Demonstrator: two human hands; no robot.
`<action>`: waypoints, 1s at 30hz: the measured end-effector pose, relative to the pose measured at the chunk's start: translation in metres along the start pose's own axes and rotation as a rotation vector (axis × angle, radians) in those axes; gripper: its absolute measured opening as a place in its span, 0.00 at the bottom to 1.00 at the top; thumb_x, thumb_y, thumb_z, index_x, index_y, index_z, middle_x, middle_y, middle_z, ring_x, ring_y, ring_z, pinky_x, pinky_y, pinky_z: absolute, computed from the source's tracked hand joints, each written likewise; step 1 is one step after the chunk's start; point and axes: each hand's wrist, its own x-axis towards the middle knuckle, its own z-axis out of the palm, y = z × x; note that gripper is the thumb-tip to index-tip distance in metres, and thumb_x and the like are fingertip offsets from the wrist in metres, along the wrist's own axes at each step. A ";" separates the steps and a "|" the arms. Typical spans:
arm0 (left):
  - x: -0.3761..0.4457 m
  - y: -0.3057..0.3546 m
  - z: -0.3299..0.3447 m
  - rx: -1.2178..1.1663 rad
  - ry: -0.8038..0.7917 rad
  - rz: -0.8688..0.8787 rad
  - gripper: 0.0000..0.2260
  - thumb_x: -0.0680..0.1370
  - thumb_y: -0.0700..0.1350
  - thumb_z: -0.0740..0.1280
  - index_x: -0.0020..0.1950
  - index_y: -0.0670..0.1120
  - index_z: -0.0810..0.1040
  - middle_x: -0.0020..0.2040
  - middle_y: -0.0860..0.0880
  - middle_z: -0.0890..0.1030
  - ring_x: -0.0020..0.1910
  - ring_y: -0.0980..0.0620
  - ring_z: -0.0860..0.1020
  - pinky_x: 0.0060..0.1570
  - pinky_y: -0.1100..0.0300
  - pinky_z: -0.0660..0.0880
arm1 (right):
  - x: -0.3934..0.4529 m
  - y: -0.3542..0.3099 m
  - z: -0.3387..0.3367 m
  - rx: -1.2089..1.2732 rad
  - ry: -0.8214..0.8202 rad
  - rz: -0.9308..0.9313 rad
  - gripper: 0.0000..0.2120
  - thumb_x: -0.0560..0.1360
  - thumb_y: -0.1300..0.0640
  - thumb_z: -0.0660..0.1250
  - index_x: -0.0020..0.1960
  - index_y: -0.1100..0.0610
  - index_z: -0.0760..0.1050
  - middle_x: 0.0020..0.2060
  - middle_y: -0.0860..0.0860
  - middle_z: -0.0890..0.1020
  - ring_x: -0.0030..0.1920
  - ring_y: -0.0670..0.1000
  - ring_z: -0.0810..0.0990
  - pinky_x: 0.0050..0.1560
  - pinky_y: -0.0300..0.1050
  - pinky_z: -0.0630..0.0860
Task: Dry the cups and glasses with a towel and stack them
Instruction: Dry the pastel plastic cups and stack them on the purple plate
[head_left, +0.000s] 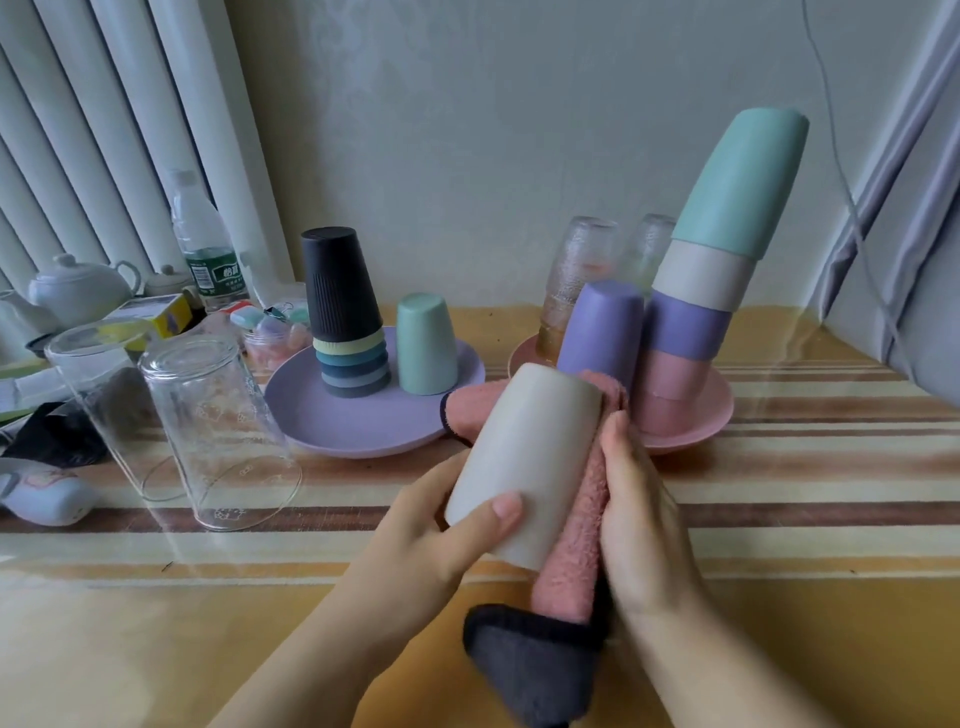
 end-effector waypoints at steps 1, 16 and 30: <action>-0.001 -0.001 0.000 -0.073 -0.034 -0.028 0.21 0.64 0.60 0.71 0.54 0.54 0.83 0.54 0.49 0.85 0.54 0.52 0.82 0.53 0.59 0.78 | 0.002 -0.001 -0.002 0.095 -0.008 0.075 0.21 0.73 0.40 0.59 0.56 0.52 0.79 0.55 0.45 0.83 0.58 0.41 0.79 0.58 0.38 0.74; 0.011 -0.011 -0.003 0.258 0.444 0.279 0.12 0.76 0.60 0.65 0.53 0.54 0.78 0.47 0.60 0.83 0.46 0.61 0.80 0.43 0.65 0.77 | -0.002 0.017 0.001 -0.110 0.062 0.042 0.36 0.64 0.23 0.58 0.66 0.40 0.71 0.68 0.43 0.72 0.69 0.44 0.69 0.72 0.53 0.63; -0.001 0.004 -0.005 0.103 -0.077 -0.035 0.21 0.69 0.61 0.68 0.61 0.59 0.77 0.55 0.59 0.83 0.53 0.59 0.82 0.46 0.67 0.77 | 0.000 0.012 -0.001 -0.143 -0.051 -0.056 0.15 0.76 0.38 0.56 0.61 0.40 0.69 0.62 0.35 0.73 0.59 0.25 0.68 0.64 0.25 0.63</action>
